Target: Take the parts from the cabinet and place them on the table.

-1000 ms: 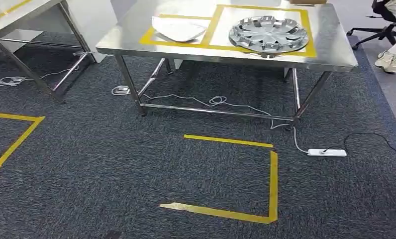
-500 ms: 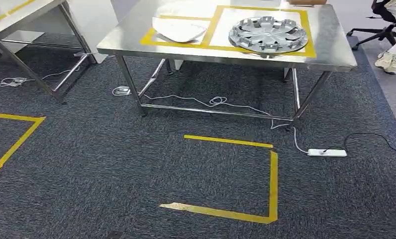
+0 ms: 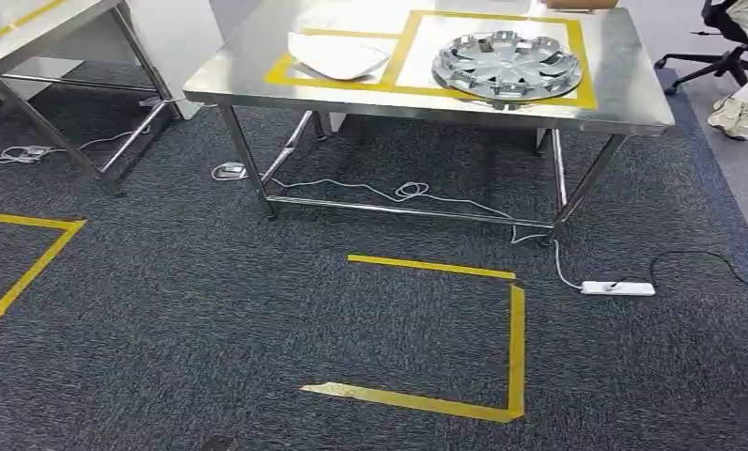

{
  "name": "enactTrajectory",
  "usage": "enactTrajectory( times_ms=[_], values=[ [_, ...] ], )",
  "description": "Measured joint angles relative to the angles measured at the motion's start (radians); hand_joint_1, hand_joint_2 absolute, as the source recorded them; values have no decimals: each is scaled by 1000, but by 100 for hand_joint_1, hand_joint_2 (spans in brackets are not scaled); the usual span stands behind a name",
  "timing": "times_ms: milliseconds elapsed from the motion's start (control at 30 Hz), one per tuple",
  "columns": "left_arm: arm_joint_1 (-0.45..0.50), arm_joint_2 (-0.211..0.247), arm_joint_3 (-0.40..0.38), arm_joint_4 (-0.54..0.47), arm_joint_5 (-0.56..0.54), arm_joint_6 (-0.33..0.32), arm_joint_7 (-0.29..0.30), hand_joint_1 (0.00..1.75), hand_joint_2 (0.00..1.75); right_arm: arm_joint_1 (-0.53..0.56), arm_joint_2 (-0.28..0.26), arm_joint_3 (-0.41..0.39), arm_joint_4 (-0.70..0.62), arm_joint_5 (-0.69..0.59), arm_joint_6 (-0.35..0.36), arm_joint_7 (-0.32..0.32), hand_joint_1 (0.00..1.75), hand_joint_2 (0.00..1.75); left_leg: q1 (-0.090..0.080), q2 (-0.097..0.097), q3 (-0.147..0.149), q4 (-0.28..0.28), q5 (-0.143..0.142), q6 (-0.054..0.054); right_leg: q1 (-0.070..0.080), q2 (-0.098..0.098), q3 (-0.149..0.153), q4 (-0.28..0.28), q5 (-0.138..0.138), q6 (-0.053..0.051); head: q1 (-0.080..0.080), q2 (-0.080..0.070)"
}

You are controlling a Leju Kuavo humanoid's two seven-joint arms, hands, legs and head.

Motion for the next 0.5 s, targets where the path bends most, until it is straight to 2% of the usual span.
enactTrajectory(
  times_ms=[200,233,267,300,333,367,433,467,500],
  values=[
    [0,0,0,0,0,1,0,0,0,0,0,-3,0,-12,16,0,0,0,0,0,0,0,0,0,-1,0,0,0,1,1,0,0],
    [-1,2,0,0,0,1,0,0,0,-1,0,-7,0,-16,21,1,0,0,-5,0,-2,7,-1,13,-6,-1,2,-9,9,13,-1,0],
    [-2,2,0,0,0,1,0,0,0,-1,0,-8,0,-17,22,3,0,0,-5,1,1,-2,3,21,-5,2,3,-16,12,17,-2,0],
    [-3,1,0,0,-2,1,0,0,0,-2,0,-10,0,-19,23,4,0,0,1,4,10,-31,19,28,2,4,8,-23,14,22,0,0],
    [-4,1,0,0,-2,1,0,0,0,-2,-2,-11,0,-20,24,5,0,0,7,14,19,-50,29,31,1,4,-5,-7,-3,20,1,0],
    [-4,0,0,0,-2,0,0,0,0,-4,-3,-14,0,-21,26,5,0,0,11,15,19,-56,35,38,1,5,-28,40,-37,22,5,0],
    [-5,0,0,0,-4,0,0,0,0,-4,-4,-19,0,-22,31,5,0,0,12,25,14,-56,35,37,-7,5,-104,202,-109,31,5,0],
    [-4,0,0,0,-6,0,0,0,0,-3,-5,-23,0,-24,32,5,0,0,12,32,13,-55,34,36,-12,4,-139,272,-133,38,5,0],
    [-4,0,0,0,-6,0,0,0,0,-1,-5,-24,0,-25,34,6,0,0,14,37,13,-53,33,32,-16,4,-149,289,-127,43,5,0]
  ],
)
